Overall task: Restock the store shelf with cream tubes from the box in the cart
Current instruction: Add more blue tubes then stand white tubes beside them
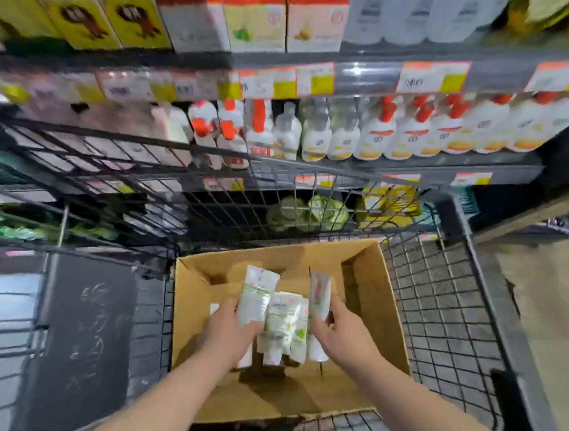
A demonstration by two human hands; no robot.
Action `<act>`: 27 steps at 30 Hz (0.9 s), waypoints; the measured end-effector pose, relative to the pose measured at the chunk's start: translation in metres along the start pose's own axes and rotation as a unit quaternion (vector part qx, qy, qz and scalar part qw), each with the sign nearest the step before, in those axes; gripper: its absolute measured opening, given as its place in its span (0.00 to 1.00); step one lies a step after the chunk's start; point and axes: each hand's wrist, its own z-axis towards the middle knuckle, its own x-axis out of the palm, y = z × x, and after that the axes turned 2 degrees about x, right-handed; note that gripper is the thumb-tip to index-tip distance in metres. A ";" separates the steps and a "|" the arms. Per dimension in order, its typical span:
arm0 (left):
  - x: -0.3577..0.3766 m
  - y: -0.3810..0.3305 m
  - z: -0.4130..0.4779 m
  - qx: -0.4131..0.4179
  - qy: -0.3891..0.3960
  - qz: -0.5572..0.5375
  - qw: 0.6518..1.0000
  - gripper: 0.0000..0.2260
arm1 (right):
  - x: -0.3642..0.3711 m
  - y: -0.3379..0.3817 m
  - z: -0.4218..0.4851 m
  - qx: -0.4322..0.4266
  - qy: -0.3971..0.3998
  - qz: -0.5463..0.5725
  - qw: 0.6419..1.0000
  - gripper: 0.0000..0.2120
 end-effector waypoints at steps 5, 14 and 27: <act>-0.053 -0.030 -0.062 0.038 -0.071 -0.071 0.994 0.16 | -0.035 0.057 -0.047 -0.073 -0.003 -0.018 0.997 0.11; -0.143 -0.046 -0.183 0.078 -0.230 -0.162 0.956 0.14 | -0.072 0.164 -0.133 -0.262 -0.010 -0.088 0.961 0.10; -0.267 0.024 -0.320 0.083 -0.434 -0.206 0.873 0.22 | -0.008 0.295 -0.254 -0.478 0.021 -0.080 0.875 0.10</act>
